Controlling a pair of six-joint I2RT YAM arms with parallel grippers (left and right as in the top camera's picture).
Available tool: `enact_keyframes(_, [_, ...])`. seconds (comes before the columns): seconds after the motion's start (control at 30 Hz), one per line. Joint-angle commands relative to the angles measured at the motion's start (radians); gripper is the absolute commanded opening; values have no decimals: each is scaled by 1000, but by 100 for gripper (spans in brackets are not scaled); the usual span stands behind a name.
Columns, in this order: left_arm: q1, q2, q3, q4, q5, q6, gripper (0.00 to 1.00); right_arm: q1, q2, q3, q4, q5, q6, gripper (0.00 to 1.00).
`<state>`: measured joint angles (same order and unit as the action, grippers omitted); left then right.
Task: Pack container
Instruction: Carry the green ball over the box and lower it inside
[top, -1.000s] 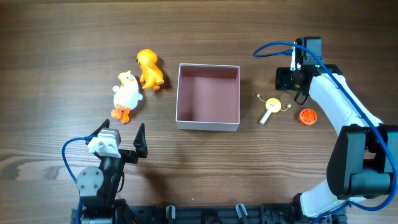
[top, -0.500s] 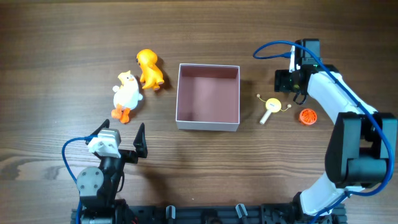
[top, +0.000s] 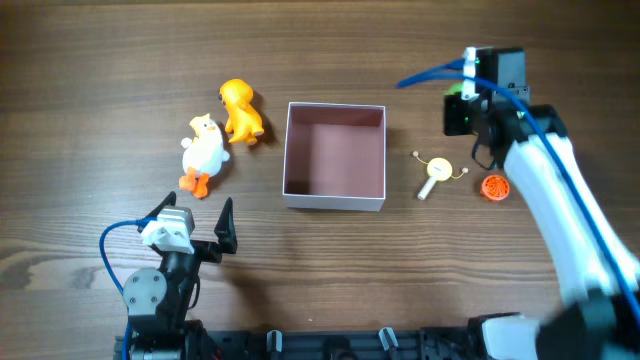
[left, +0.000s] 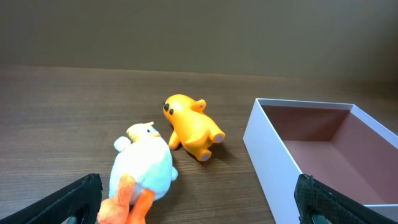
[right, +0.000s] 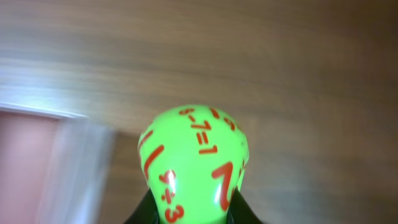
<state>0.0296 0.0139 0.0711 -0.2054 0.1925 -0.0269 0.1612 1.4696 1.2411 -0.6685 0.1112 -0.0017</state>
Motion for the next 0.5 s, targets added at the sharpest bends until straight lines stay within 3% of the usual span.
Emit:
enact_keyframes(0.0, [7, -7, -6, 2, 16, 16, 100, 188, -189, 61, -32, -8, 7, 6])
enact_keyframes(0.2, [7, -7, -6, 2, 16, 16, 100, 470, -244, 49, -95, -6, 192, 4])
enact_keyframes(0.33, [7, -7, -6, 2, 16, 16, 100, 492, -78, 0, -98, -7, 296, 4])
enact_keyframes(0.47, [7, -7, -6, 2, 16, 16, 100, 492, 92, 0, -66, -6, 298, 4])
